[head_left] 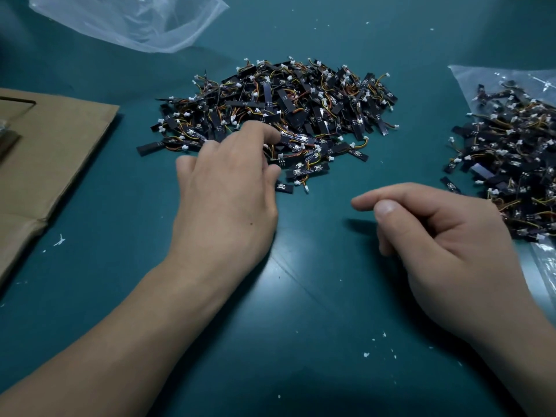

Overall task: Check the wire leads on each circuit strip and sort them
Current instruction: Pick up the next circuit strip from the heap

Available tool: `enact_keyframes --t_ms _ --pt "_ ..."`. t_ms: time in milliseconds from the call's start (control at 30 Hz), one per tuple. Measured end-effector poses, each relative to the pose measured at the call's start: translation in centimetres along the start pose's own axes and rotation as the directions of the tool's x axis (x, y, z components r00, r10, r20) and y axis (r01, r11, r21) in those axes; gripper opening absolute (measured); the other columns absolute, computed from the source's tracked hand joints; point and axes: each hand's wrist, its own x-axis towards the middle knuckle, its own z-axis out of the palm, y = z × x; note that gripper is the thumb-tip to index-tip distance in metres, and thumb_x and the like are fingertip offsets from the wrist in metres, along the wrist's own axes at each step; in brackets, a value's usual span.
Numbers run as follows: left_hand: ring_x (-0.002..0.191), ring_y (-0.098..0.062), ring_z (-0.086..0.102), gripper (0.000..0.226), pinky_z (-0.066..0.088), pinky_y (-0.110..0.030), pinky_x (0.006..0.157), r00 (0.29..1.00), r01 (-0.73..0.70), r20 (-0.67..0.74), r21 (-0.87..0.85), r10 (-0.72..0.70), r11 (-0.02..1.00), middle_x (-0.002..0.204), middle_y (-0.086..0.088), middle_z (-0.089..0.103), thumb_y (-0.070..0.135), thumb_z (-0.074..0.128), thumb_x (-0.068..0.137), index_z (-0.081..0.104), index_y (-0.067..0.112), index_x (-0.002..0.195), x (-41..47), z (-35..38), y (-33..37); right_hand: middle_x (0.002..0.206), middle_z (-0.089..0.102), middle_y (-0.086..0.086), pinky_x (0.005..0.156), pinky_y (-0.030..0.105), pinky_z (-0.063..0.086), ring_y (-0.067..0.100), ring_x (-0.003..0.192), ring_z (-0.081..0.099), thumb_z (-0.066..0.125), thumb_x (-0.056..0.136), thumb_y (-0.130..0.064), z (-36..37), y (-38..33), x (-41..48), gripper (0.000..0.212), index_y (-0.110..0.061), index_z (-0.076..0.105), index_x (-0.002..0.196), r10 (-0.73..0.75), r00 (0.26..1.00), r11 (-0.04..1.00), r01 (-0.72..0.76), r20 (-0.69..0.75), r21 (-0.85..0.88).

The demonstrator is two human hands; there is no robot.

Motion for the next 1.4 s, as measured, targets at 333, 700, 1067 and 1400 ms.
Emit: enact_keyframes --t_ms 333,700,1067,1400 --pt "0.09 -0.016 0.054 0.023 0.046 -0.027 0.088 0.997 -0.077 0.008 -0.125 0.079 0.989 0.094 0.007 0.062 0.002 0.059 0.087 0.065 0.02 0.101 -0.11 0.12 -0.08 0.058 0.06 -0.001 0.046 0.023 0.037 0.017 0.048 0.05 0.06 0.097 -0.03 0.02 0.01 -0.04 0.019 -0.036 0.077 0.092 -0.002 0.999 0.999 0.003 0.032 -0.049" --pt "0.082 -0.012 0.057 0.009 0.048 -0.022 0.08 0.839 -0.541 -0.244 -0.269 0.487 0.797 0.092 -0.001 0.064 -0.001 0.073 0.092 0.07 0.004 0.1 -0.53 -0.24 0.47 0.068 0.064 -0.005 0.055 0.016 0.042 0.015 0.053 0.054 0.067 0.091 -0.036 0.13 -0.18 0.03 0.021 -0.036 0.072 0.111 0.039 0.999 0.999 -0.039 0.038 0.001" --pt "0.084 -0.022 0.063 0.005 0.057 -0.04 0.073 0.808 -0.547 -0.072 -0.462 0.585 0.698 0.097 -0.008 0.063 0.008 0.074 0.095 0.072 0.003 0.095 -0.36 0.43 0.28 0.068 0.068 -0.011 0.056 0.032 0.047 0.012 0.052 0.056 0.067 0.089 -0.045 0.13 -0.43 0.04 0.013 -0.034 0.073 0.087 0.037 0.997 0.988 -0.025 0.074 -0.152" --pt "0.092 -0.005 0.056 0.021 0.052 -0.028 0.081 0.812 -0.552 -0.051 -0.392 0.582 0.736 0.11 -0.006 0.064 -0.008 0.075 0.086 0.073 0.006 0.101 -0.54 0.48 0.34 0.064 0.066 -0.007 0.054 0.027 0.045 0.017 0.055 0.058 0.066 0.093 -0.042 0.31 -0.33 0.17 0.016 -0.032 0.07 0.08 0.034 0.999 0.991 -0.038 -0.034 -0.126"
